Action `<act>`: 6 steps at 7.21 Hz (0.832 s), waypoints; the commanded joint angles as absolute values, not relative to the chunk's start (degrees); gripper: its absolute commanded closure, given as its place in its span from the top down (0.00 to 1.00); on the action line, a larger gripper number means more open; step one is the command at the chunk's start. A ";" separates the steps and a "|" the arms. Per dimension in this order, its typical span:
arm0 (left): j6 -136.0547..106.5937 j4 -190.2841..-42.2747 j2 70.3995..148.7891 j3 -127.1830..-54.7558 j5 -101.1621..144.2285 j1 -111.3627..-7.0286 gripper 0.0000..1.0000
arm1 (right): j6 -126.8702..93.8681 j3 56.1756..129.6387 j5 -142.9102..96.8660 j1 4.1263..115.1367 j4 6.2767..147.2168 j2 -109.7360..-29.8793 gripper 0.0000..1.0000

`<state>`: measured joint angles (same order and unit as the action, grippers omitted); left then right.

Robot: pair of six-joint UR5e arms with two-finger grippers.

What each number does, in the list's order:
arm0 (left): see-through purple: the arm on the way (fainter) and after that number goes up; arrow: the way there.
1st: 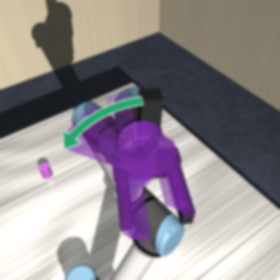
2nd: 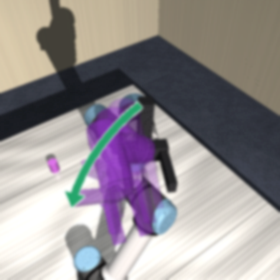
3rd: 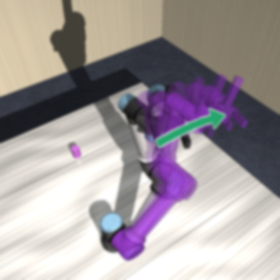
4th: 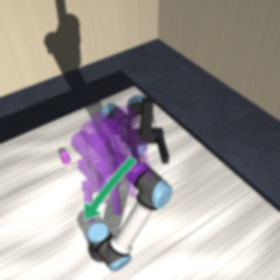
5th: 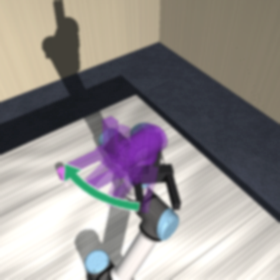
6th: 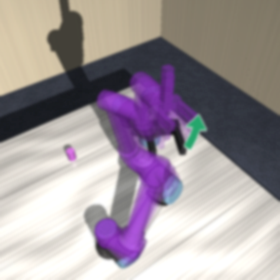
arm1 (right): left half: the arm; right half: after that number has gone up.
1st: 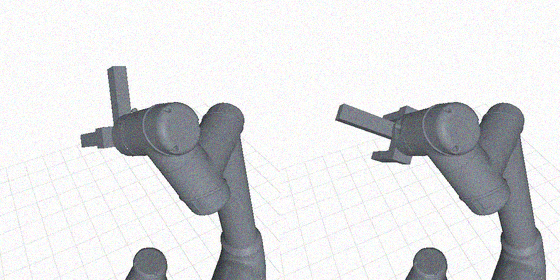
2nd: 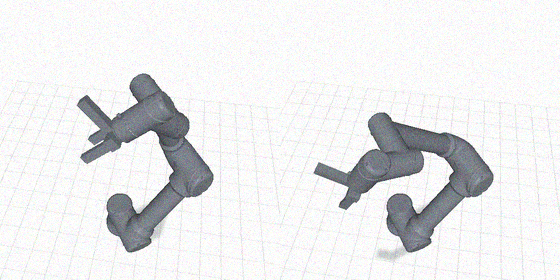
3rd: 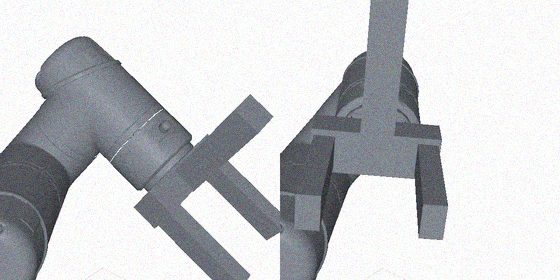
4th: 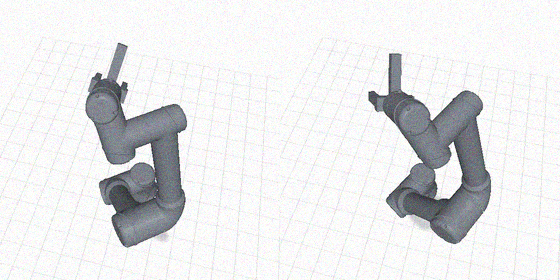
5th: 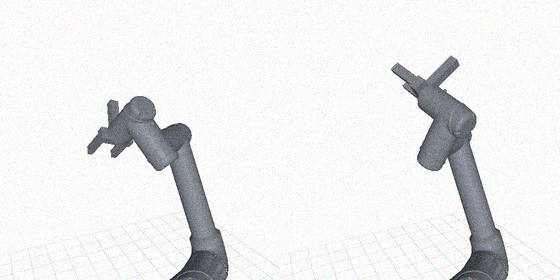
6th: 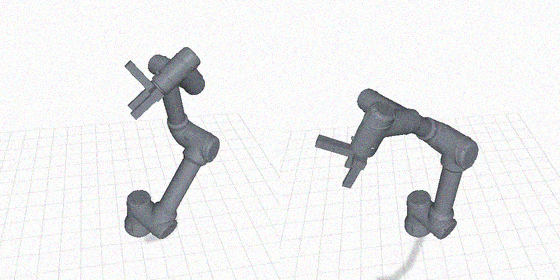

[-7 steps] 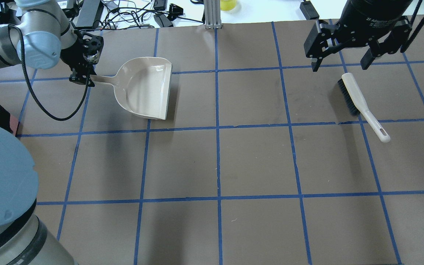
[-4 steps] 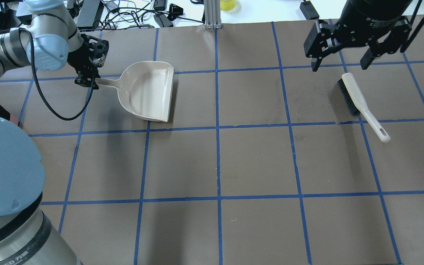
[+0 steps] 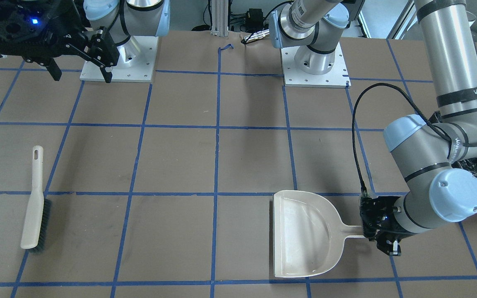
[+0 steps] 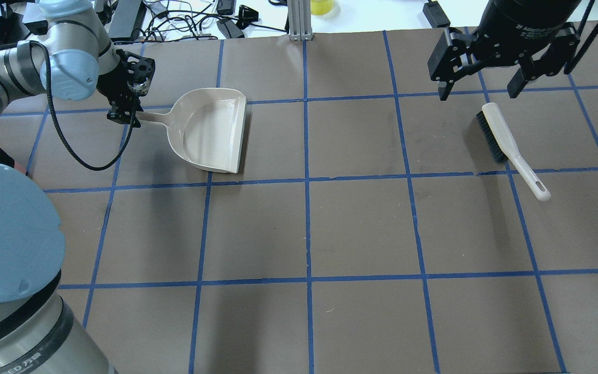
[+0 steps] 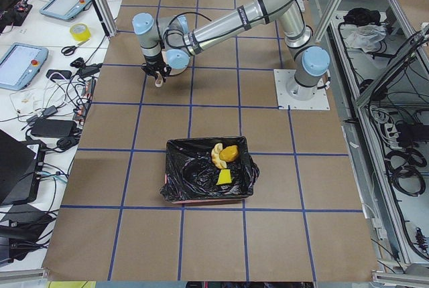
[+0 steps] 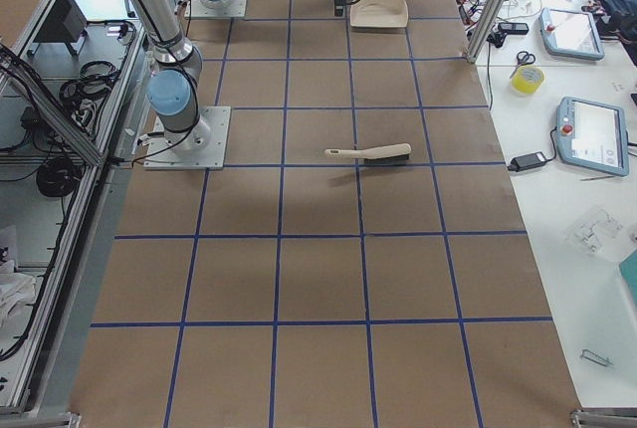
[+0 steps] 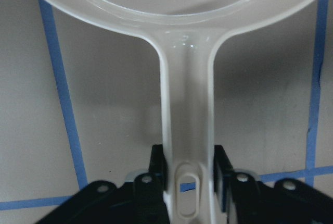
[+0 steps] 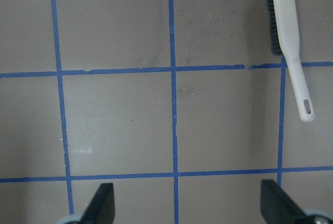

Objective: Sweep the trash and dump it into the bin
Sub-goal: 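Bring the empty dustpan back and lower it onto the table with the left gripper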

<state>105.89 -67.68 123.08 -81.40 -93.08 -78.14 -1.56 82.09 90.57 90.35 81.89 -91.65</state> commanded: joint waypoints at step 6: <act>105.12 -67.59 123.13 -82.01 -92.90 -78.83 0.51 | -1.49 82.09 90.88 90.26 82.00 -91.58 1.00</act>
